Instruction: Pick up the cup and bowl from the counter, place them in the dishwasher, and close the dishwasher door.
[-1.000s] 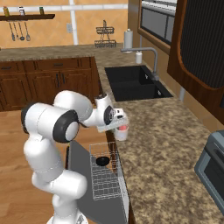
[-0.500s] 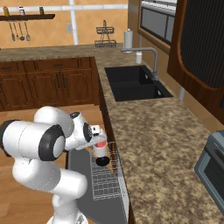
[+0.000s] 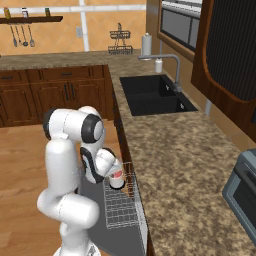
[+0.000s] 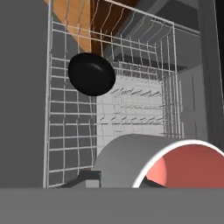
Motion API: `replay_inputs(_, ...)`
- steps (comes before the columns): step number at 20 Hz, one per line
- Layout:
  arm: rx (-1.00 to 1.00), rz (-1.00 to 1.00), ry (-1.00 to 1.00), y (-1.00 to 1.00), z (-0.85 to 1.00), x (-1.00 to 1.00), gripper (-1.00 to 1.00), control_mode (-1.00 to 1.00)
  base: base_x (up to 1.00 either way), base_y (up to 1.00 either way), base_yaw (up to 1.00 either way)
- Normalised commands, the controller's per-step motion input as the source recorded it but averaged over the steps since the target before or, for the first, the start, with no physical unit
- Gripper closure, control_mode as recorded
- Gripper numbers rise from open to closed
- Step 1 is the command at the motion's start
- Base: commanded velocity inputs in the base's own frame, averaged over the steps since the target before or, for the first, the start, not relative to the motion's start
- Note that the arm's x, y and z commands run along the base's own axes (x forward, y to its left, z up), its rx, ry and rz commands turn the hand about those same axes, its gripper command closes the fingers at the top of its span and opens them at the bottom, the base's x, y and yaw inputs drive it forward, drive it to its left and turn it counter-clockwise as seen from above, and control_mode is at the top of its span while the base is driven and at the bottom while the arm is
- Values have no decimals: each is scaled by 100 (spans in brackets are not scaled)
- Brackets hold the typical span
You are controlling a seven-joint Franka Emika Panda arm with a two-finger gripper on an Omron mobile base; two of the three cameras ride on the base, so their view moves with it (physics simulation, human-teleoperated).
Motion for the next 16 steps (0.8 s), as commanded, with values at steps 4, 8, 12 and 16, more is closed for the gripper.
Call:
replay_inputs(4,-16,-5,-2,-5,-100,29,100,-100,0,0,0)
replay_inputs(8,-11,-8,0,-16,-87,32,100,-100,0,0,0)
replay_inputs(12,-2,-7,0,-15,-43,60,100,-100,0,0,0)
replay_inputs(16,0,-5,1,-2,-23,75,100,-100,0,0,0)
